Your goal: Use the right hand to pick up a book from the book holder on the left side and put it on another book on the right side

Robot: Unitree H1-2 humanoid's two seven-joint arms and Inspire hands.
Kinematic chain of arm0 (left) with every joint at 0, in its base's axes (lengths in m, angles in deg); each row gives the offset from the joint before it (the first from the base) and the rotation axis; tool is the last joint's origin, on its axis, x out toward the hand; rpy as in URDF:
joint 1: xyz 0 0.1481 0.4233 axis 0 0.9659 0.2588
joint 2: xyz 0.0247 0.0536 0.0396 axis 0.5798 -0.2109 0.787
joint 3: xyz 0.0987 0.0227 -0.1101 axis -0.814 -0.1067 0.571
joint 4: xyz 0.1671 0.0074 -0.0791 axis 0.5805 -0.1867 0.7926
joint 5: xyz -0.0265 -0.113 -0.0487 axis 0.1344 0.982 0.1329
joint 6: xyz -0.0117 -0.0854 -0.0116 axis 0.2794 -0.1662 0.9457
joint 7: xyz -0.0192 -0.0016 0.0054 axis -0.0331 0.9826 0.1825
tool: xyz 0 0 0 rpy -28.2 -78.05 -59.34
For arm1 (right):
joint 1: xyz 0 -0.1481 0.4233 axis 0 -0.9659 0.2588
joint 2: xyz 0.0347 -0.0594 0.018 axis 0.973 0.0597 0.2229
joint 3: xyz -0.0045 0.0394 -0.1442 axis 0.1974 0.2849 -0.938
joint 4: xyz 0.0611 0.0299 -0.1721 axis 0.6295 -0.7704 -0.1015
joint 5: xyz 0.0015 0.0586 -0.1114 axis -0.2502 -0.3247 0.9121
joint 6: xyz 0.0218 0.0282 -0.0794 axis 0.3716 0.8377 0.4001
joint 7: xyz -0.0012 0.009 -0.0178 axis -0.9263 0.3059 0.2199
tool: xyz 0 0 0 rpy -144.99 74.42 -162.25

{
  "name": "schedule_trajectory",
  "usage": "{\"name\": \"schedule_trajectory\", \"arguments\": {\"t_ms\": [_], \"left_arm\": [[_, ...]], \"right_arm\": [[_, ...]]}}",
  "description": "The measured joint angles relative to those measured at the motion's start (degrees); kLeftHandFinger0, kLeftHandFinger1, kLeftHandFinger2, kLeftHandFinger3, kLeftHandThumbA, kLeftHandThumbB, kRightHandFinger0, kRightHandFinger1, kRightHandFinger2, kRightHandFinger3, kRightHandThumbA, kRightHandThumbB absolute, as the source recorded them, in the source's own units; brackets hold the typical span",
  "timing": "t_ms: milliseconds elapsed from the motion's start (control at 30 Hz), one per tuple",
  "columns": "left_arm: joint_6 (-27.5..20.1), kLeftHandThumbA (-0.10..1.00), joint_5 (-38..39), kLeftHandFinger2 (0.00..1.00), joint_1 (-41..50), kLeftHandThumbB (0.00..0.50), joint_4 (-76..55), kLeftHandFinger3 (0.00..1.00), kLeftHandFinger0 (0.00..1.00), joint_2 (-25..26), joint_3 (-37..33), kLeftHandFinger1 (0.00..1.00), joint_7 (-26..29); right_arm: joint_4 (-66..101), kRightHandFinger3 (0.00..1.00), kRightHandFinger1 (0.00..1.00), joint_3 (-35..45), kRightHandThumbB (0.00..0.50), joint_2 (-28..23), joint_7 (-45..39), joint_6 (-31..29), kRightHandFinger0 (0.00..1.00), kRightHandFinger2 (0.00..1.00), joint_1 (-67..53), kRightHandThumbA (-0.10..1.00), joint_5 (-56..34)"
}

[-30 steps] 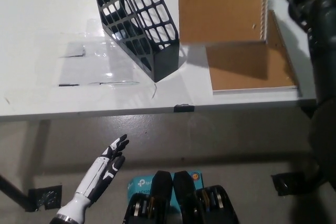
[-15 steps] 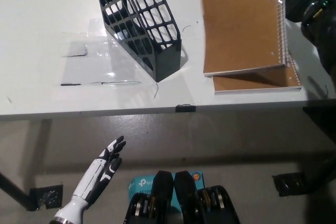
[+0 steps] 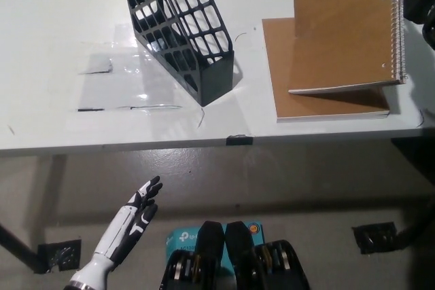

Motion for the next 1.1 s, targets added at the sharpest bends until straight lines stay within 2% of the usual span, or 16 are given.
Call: {"name": "schedule_trajectory", "arguments": {"t_ms": [133, 233, 300, 333, 467, 633, 700, 733, 767, 833, 900, 933, 1000, 1033, 1067, 1100], "left_arm": [[0.1, 1.00, 0.0, 1.00, 0.1, 0.264, 0.0, 1.00, 0.99, 0.0, 0.0, 1.00, 0.0], [0.1, 1.00, 0.0, 1.00, 0.1, 0.262, 0.0, 1.00, 0.98, 0.0, 0.0, 1.00, 0.0], [0.1, 1.00, 0.0, 1.00, 0.1, 0.262, 0.0, 1.00, 0.97, 0.0, 0.0, 1.00, 0.0], [0.1, 1.00, 0.0, 1.00, 0.1, 0.269, 0.0, 1.00, 0.98, 0.0, 0.0, 1.00, 0.0], [0.1, 1.00, 0.0, 1.00, 0.1, 0.267, 0.0, 1.00, 0.98, 0.0, 0.0, 1.00, 0.0], [0.2, 1.00, 0.0, 1.00, 0.0, 0.258, 0.0, 1.00, 0.96, 0.0, 0.1, 1.00, 0.0], [0.2, 1.00, 0.0, 1.00, 0.0, 0.265, 0.0, 1.00, 0.96, 0.0, 0.1, 1.00, 0.0], [0.2, 1.00, 0.0, 1.00, 0.0, 0.265, 0.0, 1.00, 0.96, 0.0, 0.1, 1.00, 0.0], [0.2, 1.00, 0.0, 1.00, 0.0, 0.264, 0.0, 1.00, 0.94, 0.0, 0.1, 1.00, 0.0], [0.2, 1.00, -0.1, 1.00, -0.1, 0.258, 0.0, 1.00, 0.93, 0.0, 0.1, 1.00, 0.0], [0.2, 1.00, -0.1, 1.00, -0.1, 0.248, 0.0, 1.00, 0.92, 0.0, 0.2, 1.00, 0.0], [0.2, 1.00, -0.1, 1.00, -0.1, 0.247, 0.0, 1.00, 0.92, 0.0, 0.2, 1.00, 0.0], [0.2, 1.00, -0.1, 1.00, -0.1, 0.245, 0.0, 1.00, 0.92, 0.0, 0.2, 1.00, 0.0], [0.2, 1.00, -0.1, 1.00, -0.1, 0.245, 0.0, 1.00, 0.92, 0.0, 0.2, 1.00, 0.0], [0.2, 1.00, -0.1, 1.00, -0.1, 0.249, 0.0, 1.00, 0.92, 0.0, 0.2, 1.00, 0.0], [0.2, 1.00, -0.2, 1.00, -0.1, 0.245, 0.0, 1.00, 0.91, 0.0, 0.2, 1.00, 0.0]], "right_arm": [[-0.7, 1.00, 0.16, -0.6, 0.078, 0.0, -1.0, -0.1, 0.00, 0.86, 0.0, -0.10, 0.9], [-1.2, 1.00, 0.18, -1.4, 0.066, 0.1, -1.8, -0.1, 0.00, 0.89, -0.1, -0.10, 1.7], [-1.6, 1.00, 0.14, -2.7, 0.061, 0.1, -2.6, -0.2, 0.00, 0.84, -0.2, -0.10, 2.7], [-1.8, 1.00, 0.14, -3.3, 0.061, 0.2, -2.8, -0.2, 0.00, 0.86, -0.3, -0.10, 3.1], [-2.1, 1.00, 0.25, -5.7, 0.069, 0.5, -3.6, -0.8, 0.00, 0.98, -1.2, -0.10, 5.1], [-2.6, 1.00, 0.25, -8.6, 0.083, 0.7, -4.3, -1.1, 0.00, 0.96, -2.5, -0.10, 7.5], [-2.6, 0.89, 0.26, -9.0, 0.086, 0.7, -4.3, -1.3, 0.00, 0.94, -2.9, -0.10, 8.1], [-2.7, 1.00, 0.28, -9.2, 0.079, 0.8, -4.4, -1.4, 0.00, 0.94, -3.1, -0.10, 8.4], [-2.8, 0.98, 0.30, -9.2, 0.080, 0.8, -4.5, -1.5, 0.00, 0.95, -3.2, -0.10, 8.6], [-2.9, 1.00, 0.32, -9.3, 0.065, 0.8, -4.7, -1.6, 0.00, 0.94, -3.2, -0.10, 9.1], [-3.0, 1.00, 0.29, -9.3, 0.067, 0.8, -4.8, -1.8, 0.00, 0.94, -3.2, -0.10, 9.5], [-3.0, 1.00, 0.32, -9.3, 0.065, 0.8, -4.9, -1.9, 0.00, 1.00, -3.2, -0.10, 9.7], [-3.0, 1.00, 0.33, -9.3, 0.076, 0.7, -5.0, -2.0, 0.00, 1.00, -3.2, -0.10, 9.9], [-3.0, 1.00, 0.35, -9.3, 0.102, 0.7, -5.0, -2.1, 0.00, 1.00, -3.2, -0.10, 10.1], [-3.0, 1.00, 0.41, -9.3, 0.205, 0.7, -5.0, -2.2, 0.06, 0.96, -3.2, -0.10, 10.2], [-3.0, 0.95, 0.51, -9.3, 0.204, 0.7, -4.9, -2.4, 0.26, 0.94, -3.2, -0.03, 10.3]]}}
